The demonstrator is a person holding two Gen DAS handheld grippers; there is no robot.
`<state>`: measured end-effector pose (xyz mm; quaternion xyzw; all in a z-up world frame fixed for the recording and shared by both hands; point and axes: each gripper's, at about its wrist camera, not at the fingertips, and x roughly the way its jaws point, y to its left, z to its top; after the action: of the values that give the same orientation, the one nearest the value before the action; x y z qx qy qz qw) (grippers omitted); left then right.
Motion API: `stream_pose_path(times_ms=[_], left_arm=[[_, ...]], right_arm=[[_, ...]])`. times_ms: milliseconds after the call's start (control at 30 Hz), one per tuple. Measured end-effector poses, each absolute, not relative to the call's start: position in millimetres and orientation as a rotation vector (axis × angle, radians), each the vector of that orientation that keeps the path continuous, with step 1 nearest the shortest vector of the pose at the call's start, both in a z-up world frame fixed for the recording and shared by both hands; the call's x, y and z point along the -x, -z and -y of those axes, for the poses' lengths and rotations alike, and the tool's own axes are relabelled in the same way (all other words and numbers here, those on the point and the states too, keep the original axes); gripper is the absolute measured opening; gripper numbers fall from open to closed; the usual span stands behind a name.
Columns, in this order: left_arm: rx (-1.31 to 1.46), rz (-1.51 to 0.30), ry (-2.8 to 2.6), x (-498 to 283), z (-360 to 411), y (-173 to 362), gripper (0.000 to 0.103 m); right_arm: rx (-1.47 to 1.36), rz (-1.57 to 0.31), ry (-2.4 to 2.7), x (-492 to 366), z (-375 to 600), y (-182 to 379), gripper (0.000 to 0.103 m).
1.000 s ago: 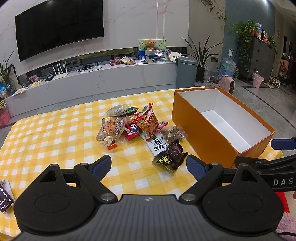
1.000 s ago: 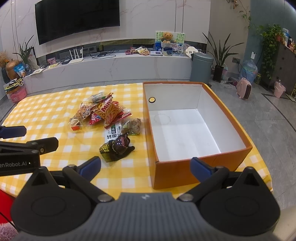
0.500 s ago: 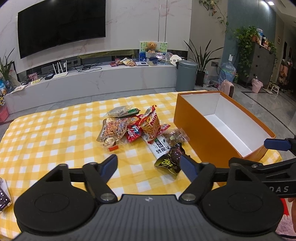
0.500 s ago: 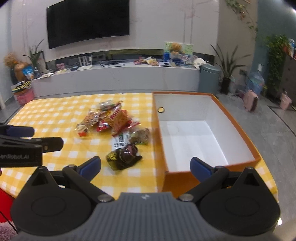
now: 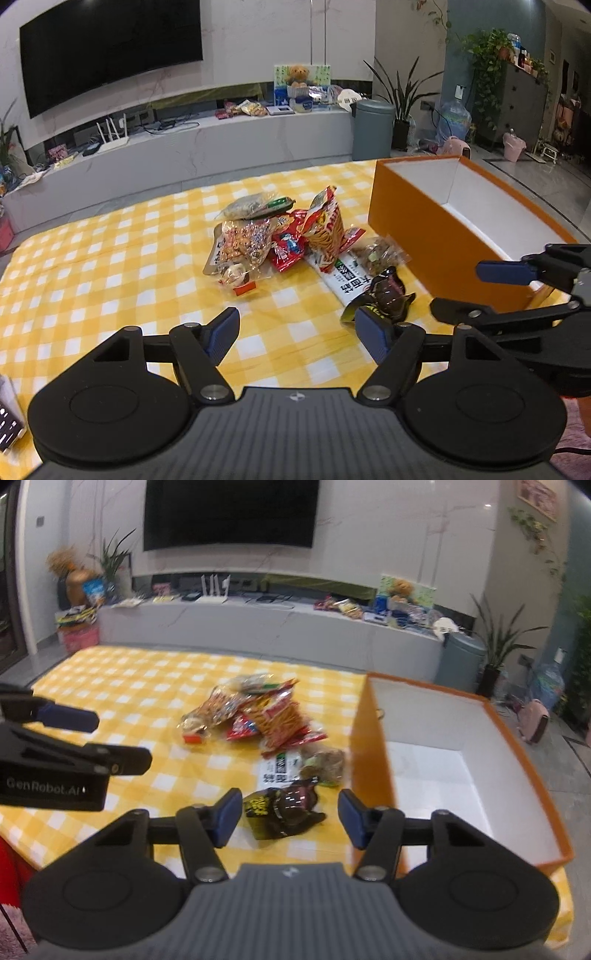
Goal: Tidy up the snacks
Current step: 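Lower both tools to the snack pile toward the dark wrapped snack and round cake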
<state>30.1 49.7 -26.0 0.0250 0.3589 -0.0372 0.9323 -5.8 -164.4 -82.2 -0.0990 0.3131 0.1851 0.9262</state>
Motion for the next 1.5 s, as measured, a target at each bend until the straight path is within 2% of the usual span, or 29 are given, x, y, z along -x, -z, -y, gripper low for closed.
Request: stream_pose_path(times_ms=[200, 267, 400, 467, 567, 700, 867, 967, 1267, 1367, 1500], left_arm=[[-0.048, -0.755, 0.034, -64, -72, 52, 0.085], [-0.043, -0.774, 0.022, -75, -77, 58, 0.085], [-0.041, -0.798, 0.026, -87, -83, 69, 0.085], [-0.038, -0.805, 0.03, -93, -86, 73, 0.085], [-0.021, -0.808, 0.02, -102, -93, 80, 0.09], [0.036, -0.805, -0.018, -117, -104, 86, 0.09], [0.071, -0.803, -0.034, -136, -110, 92, 0.09], [0.088, -0.812, -0.046, -149, -112, 98, 0.09], [0.216, -0.878, -0.102, -177, -123, 115, 0.089], [0.284, -0.905, -0.068, -181, -126, 119, 0.067], [0.271, -0.914, -0.06, -179, -122, 118, 0.058]], right_arm=[[0.235, -0.711, -0.394, -30, 135, 117, 0.06], [0.257, -0.73, -0.39, -40, 126, 129, 0.071], [0.303, -0.767, -0.361, -62, 113, 150, 0.074], [0.312, -0.778, -0.345, -72, 111, 156, 0.088], [0.318, -0.792, -0.339, -86, 110, 164, 0.089], [0.296, -0.834, -0.348, -103, 110, 176, 0.089], [0.263, -0.863, -0.347, -115, 107, 187, 0.086], [0.261, -0.864, -0.353, -119, 105, 188, 0.077], [0.244, -0.875, -0.37, -119, 105, 187, 0.062], [0.233, -0.883, -0.39, -119, 105, 186, 0.052], [0.241, -0.88, -0.395, -118, 105, 186, 0.051]])
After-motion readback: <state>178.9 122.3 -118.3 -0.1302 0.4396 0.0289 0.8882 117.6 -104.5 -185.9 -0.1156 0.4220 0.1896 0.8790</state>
